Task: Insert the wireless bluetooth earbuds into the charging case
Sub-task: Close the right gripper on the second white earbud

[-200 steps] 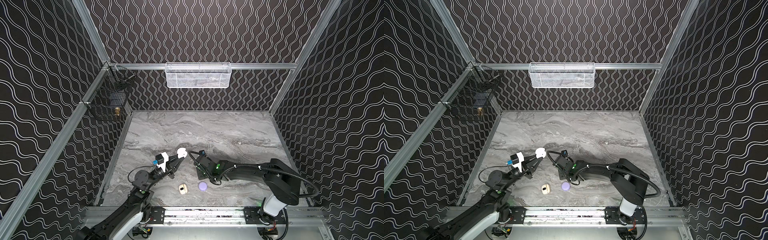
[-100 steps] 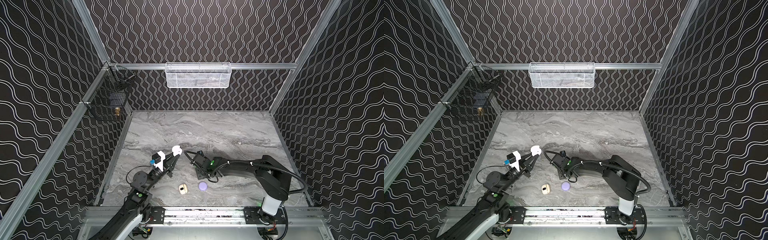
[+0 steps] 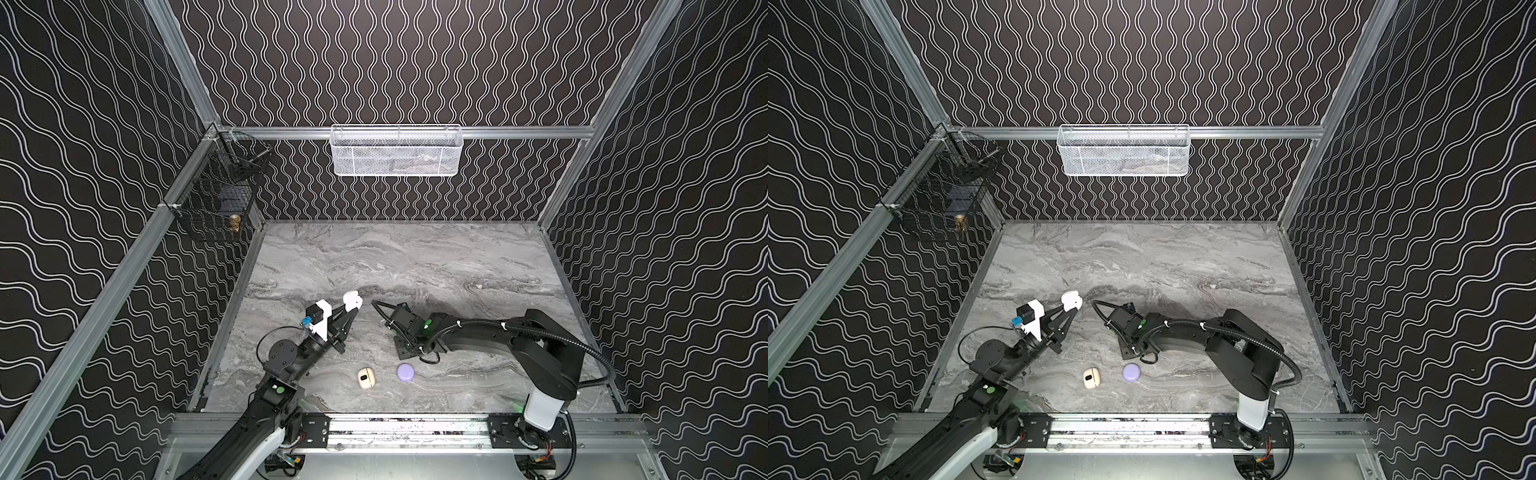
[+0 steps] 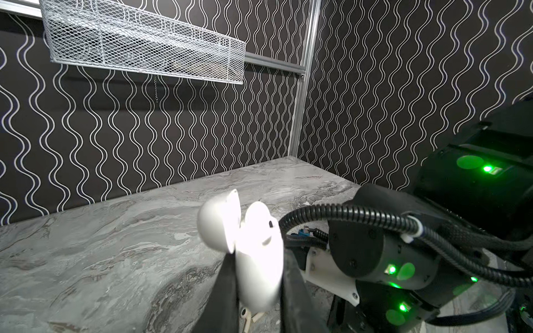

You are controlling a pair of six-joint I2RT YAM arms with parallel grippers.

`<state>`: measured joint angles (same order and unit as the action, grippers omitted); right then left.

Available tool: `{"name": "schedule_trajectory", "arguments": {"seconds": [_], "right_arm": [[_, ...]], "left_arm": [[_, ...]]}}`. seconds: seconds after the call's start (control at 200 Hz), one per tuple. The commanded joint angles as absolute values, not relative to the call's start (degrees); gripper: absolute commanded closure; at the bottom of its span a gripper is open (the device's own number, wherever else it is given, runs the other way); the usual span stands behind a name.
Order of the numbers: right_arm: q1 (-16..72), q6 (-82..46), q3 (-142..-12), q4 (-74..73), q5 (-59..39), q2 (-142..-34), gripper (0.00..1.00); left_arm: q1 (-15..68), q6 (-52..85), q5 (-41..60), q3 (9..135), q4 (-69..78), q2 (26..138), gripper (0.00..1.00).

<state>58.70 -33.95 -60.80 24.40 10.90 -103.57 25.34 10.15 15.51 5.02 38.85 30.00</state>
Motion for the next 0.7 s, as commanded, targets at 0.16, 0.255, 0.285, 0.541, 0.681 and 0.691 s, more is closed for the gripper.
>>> {"name": "schedule_trajectory", "arguments": {"seconds": [0.16, 0.255, 0.285, 0.541, 0.681, 0.691], "right_arm": [[58.36, -34.58, -60.90, 24.03, 10.72, -104.97, 0.65], [58.36, -34.84, -61.19, 24.61, 11.16, -105.55, 0.69], [58.32, -34.90, -61.11, 24.46, 11.09, -105.46, 0.70], [58.43, -34.99, -61.28, 25.48, 11.07, -103.95, 0.76], [58.45, -35.16, -60.89, 25.66, 11.61, -102.91, 0.76], [58.45, -35.24, -60.77, 25.62, 11.65, -102.85, 0.76]], "left_arm": [[25.24, 9.41, 16.33, 5.53, 40.49, 30.32, 1.00], [25.27, 9.23, 16.70, 5.72, 40.52, 30.44, 1.00], [25.23, 9.23, 16.63, 5.72, 40.43, 30.47, 1.00], [25.27, 8.82, 16.46, 5.80, 39.40, 29.01, 1.00], [25.29, 8.79, 16.63, 5.89, 39.43, 29.05, 1.00], [25.26, 8.79, 16.68, 5.89, 39.39, 29.06, 1.00]]}}
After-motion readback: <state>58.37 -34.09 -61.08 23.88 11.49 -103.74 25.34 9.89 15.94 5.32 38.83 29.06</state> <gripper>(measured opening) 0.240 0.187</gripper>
